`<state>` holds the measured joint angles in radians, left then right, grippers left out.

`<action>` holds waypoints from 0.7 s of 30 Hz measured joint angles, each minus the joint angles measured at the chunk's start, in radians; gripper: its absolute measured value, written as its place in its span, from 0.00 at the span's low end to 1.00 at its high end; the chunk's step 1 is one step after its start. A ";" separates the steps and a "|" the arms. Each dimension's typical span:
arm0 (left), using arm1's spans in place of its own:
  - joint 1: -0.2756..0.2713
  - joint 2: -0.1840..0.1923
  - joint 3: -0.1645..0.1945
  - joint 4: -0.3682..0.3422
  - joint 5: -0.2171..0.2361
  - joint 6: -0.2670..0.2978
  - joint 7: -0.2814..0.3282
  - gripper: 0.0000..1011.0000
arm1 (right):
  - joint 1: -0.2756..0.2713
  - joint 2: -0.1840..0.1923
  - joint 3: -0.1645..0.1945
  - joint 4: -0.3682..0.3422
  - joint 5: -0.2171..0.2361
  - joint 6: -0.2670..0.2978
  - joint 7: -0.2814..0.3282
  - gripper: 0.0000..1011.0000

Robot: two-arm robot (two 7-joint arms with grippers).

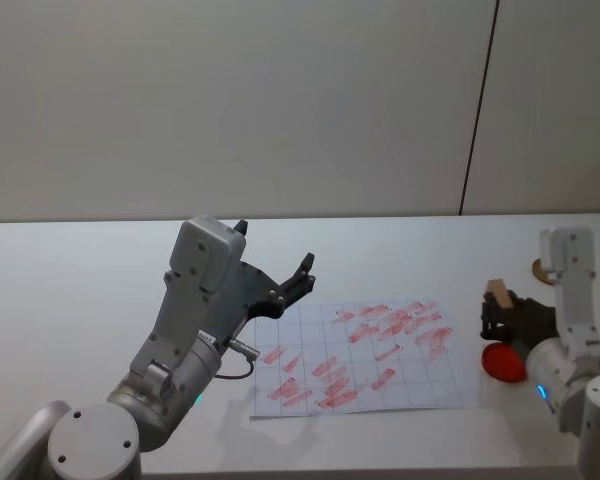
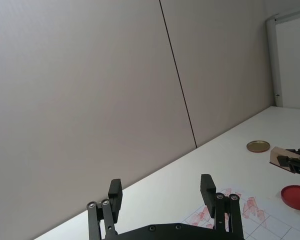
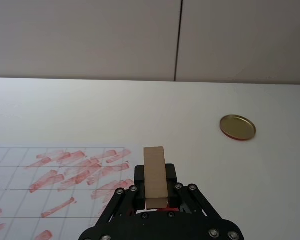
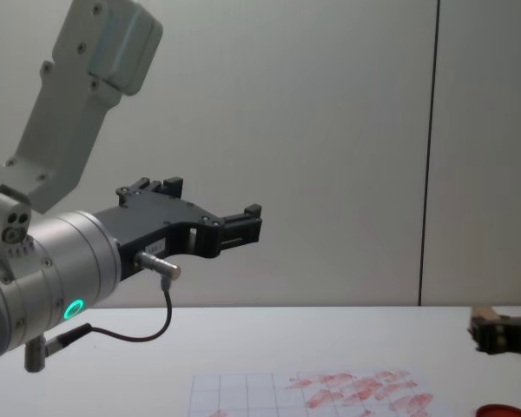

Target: Use the one hand to pick up the stamp and affix it onto the A4 paper.

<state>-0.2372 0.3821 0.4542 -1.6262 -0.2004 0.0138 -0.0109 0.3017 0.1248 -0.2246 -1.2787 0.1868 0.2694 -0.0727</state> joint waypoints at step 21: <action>0.000 0.000 0.000 0.000 0.000 0.000 0.000 0.98 | -0.006 -0.055 -0.086 0.024 -0.083 0.111 0.085 0.22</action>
<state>-0.2371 0.3821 0.4542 -1.6262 -0.2004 0.0139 -0.0109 0.2954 0.0698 -0.3102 -1.2552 0.1036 0.3805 0.0123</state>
